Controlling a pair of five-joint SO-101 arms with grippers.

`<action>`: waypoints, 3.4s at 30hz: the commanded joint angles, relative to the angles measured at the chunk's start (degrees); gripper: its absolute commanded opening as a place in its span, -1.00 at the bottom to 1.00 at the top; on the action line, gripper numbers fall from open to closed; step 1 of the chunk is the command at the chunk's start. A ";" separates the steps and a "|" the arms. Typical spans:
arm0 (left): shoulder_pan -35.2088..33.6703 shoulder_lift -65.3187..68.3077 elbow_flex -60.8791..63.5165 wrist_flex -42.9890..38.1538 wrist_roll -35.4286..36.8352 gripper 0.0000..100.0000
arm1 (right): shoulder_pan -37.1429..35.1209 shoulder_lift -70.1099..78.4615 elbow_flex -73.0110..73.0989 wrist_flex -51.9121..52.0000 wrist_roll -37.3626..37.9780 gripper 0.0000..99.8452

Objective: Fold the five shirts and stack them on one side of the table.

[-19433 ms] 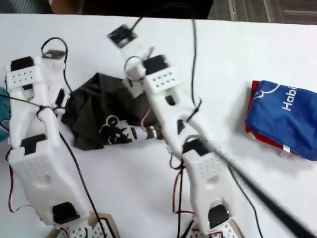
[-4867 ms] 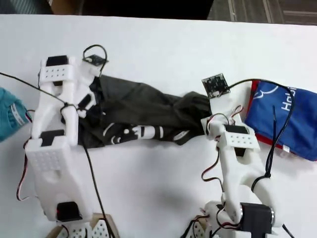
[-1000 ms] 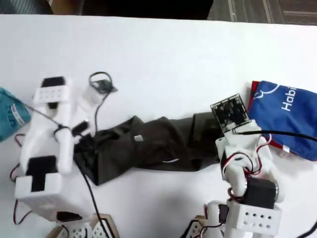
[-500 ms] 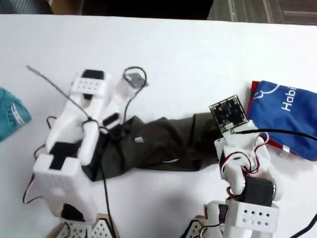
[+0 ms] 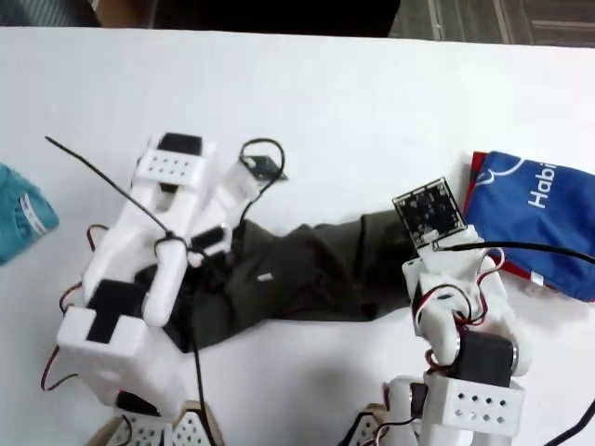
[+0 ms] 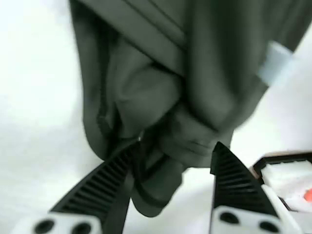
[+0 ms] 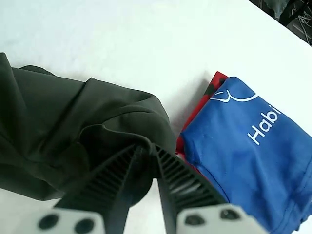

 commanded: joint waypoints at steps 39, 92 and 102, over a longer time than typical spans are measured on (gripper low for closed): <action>-9.14 5.98 -49.71 7.47 6.33 -0.95 | -0.13 49.98 -46.42 -7.87 -1.49 -0.96; -3.34 -4.57 6.64 -13.27 -0.88 -0.54 | -0.04 62.64 -76.57 28.53 -2.02 -0.96; -2.81 -2.99 6.37 -11.08 -1.14 -0.83 | -0.40 63.16 -76.57 28.53 -2.02 -0.96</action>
